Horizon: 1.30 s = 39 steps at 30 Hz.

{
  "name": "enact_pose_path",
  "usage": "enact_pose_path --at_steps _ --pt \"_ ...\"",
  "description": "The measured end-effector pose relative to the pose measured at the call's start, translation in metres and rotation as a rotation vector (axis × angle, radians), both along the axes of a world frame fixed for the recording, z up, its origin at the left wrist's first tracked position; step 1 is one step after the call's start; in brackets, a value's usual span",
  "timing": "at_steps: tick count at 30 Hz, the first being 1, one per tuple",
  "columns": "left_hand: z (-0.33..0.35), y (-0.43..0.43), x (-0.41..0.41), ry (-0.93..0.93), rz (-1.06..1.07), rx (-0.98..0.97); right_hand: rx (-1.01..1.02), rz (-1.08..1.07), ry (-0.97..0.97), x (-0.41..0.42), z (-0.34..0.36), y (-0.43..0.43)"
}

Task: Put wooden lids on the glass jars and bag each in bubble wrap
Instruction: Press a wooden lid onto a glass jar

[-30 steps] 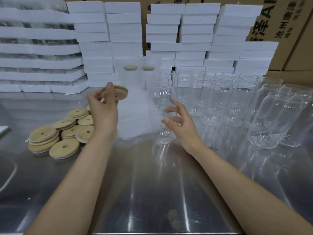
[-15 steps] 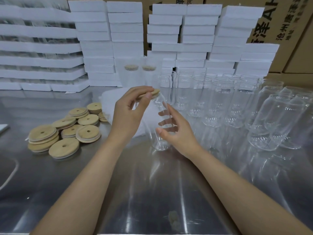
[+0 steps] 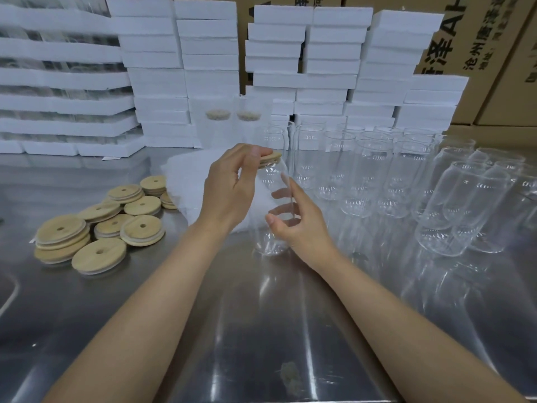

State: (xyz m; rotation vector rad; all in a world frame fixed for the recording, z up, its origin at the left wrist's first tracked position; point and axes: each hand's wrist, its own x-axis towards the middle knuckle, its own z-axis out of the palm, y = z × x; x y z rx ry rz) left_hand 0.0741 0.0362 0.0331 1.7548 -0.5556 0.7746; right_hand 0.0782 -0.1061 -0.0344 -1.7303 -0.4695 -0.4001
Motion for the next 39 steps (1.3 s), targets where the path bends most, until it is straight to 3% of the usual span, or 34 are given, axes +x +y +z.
enact_pose_path --at_steps 5,8,10,12,15,21,25,28,33,35,39 --pt "-0.013 -0.016 0.007 -0.046 -0.101 0.094 -0.014 -0.050 0.020 0.006 0.002 -0.009" --pt "-0.028 -0.009 0.011 0.055 -0.093 0.133 -0.028 -0.117 0.016 0.012 0.003 -0.013" --pt "-0.040 0.008 0.018 0.121 0.165 0.218 -0.015 -0.177 0.020 0.014 0.004 -0.016" --pt "-0.048 0.028 0.027 0.147 0.500 0.438 0.011 -0.204 0.046 0.017 0.005 -0.021" --pt "-0.052 0.044 0.032 0.290 0.642 0.625 0.037 -0.197 0.080 0.020 0.006 -0.028" --pt "-0.045 0.042 0.028 0.226 0.686 0.596 0.012 -0.125 0.123 0.018 0.008 -0.027" --pt "-0.033 0.040 0.018 0.066 0.746 0.494 -0.012 -0.106 0.131 0.014 0.011 -0.027" --pt "-0.025 0.036 0.012 -0.036 0.635 0.379 0.010 -0.083 0.141 0.012 0.013 -0.025" --pt "-0.028 0.029 0.015 0.164 0.419 0.525 0.045 -0.099 0.091 0.010 0.016 -0.025" --pt "-0.030 0.028 0.014 0.232 0.463 0.609 0.030 -0.102 0.088 0.010 0.016 -0.025" --pt "-0.031 0.034 0.013 0.186 0.660 0.609 0.014 -0.125 0.073 0.010 0.016 -0.024"
